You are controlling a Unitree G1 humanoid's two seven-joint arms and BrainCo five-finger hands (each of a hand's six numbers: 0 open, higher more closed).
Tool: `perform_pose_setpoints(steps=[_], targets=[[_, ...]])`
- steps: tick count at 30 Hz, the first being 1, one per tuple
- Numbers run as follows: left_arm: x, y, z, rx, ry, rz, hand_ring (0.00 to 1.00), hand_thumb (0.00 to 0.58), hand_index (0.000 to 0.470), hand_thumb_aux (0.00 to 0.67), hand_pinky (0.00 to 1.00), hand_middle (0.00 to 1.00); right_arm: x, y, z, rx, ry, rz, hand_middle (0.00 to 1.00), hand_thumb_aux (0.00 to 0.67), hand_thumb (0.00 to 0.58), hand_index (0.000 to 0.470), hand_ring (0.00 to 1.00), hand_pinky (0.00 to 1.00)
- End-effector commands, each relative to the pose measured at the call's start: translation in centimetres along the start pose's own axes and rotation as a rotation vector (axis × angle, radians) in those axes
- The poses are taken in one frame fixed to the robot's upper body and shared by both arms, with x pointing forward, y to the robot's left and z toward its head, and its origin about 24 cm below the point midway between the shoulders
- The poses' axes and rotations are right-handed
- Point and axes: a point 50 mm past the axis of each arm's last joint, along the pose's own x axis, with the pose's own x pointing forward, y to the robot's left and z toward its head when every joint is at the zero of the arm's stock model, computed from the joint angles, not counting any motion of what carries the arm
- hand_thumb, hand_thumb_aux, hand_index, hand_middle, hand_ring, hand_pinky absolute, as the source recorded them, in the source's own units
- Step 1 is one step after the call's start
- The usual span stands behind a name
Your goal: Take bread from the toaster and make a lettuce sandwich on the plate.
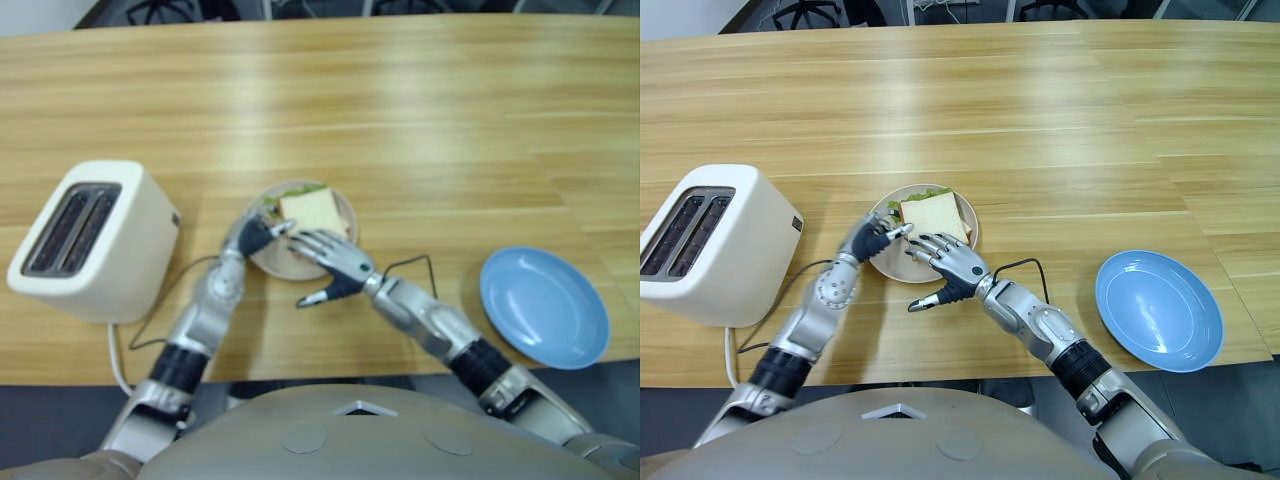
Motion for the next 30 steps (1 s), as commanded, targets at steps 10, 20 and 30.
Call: perform_pose_setpoints(steps=[10,20,30], targets=[[-3.9,6.0,0.9,0.120,-0.024,0.174,0.00,0.000,0.000,0.000,0.00,0.00,-1.7,-0.5,-0.1,0.077,0.055,-0.008,0.00,0.000,0.000,0.000,0.00,0.00],[-5.0,5.6,0.0,-0.150,-0.084,0.099,0.00,0.000,0.000,0.000,0.00,0.00,-4.7,-12.4,1.0,0.290,0.024,-0.544,0.00,0.000,0.000,0.000,0.00,0.00],[-7.3,5.0,-0.8,-0.124,-0.170,-0.302,0.00,0.000,0.000,0.000,0.00,0.00,-9.4,-10.1,-1.1,0.208,0.237,-0.085,0.00,0.000,0.000,0.000,0.00,0.00]])
